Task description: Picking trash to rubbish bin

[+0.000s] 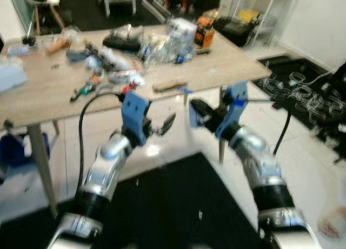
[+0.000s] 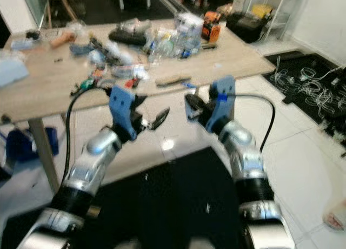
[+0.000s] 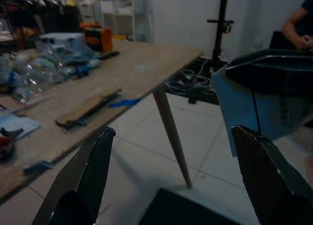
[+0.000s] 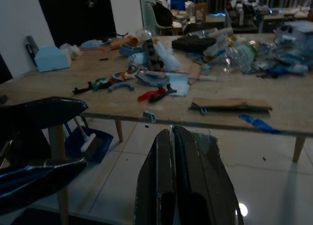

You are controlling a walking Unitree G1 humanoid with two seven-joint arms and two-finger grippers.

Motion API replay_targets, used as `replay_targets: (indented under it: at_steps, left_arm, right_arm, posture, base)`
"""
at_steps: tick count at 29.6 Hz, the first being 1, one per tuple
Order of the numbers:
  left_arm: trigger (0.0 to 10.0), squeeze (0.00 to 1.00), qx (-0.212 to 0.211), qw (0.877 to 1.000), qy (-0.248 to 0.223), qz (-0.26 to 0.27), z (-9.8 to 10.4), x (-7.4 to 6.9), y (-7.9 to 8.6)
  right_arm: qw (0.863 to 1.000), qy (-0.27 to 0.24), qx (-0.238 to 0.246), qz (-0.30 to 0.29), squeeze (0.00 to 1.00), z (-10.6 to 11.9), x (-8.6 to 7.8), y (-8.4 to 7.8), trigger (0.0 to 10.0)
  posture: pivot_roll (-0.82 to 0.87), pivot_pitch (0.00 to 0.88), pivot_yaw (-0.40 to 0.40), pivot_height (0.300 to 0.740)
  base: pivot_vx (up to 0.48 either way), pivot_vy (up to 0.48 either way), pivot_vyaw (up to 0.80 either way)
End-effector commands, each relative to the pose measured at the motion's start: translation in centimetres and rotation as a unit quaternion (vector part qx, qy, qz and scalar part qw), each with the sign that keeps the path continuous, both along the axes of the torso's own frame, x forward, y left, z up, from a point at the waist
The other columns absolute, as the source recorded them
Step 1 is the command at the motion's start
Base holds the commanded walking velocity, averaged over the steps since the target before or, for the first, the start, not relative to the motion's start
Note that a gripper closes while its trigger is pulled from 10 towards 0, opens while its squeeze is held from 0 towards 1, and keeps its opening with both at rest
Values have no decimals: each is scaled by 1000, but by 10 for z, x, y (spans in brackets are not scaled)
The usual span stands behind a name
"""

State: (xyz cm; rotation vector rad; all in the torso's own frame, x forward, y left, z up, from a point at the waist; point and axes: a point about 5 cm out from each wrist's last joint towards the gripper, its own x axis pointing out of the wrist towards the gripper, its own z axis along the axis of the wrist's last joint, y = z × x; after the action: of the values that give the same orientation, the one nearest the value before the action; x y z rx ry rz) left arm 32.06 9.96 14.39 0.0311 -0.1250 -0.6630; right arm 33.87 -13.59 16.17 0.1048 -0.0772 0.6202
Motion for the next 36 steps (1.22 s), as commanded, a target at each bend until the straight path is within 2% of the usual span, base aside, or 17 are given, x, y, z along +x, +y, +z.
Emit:
replay_targets:
  at_steps: [1,6,15,28,36]
  left_arm:
    - [10000,0,2,1000,3,-4,-2,1,0]
    - [10000,0,0,1000,5,-7,-2,1,0]
    - [10000,0,-1,1000,7,-8,-3,2,1]
    - [10000,0,-2,1000,9,-11,-4,2,0]
    - [10000,0,-3,1000,10,-11,-5,2,0]
  right_arm:
    - [1000,5,-3,3,0,0,1,1,10000]
    - [1000,7,-3,5,0,0,1,1,10000]
    - [1000,8,-3,6,0,0,1,1,10000]
    - [1000,9,-5,7,0,-1,1,1,10000]
    - [1000,10,-6,8,0,-2,1,1,10000]
  posture:
    - [-75,0,-37,740]
    - [-75,0,-37,740]
    - [-75,0,-38,740]
    - [-76,0,-36,740]
    - [-76,0,-39,740]
  base:
    - [0,0,0]
    - [0,0,0]
    - [0,0,-800]
    - [0,0,0]
    - [0,0,-800]
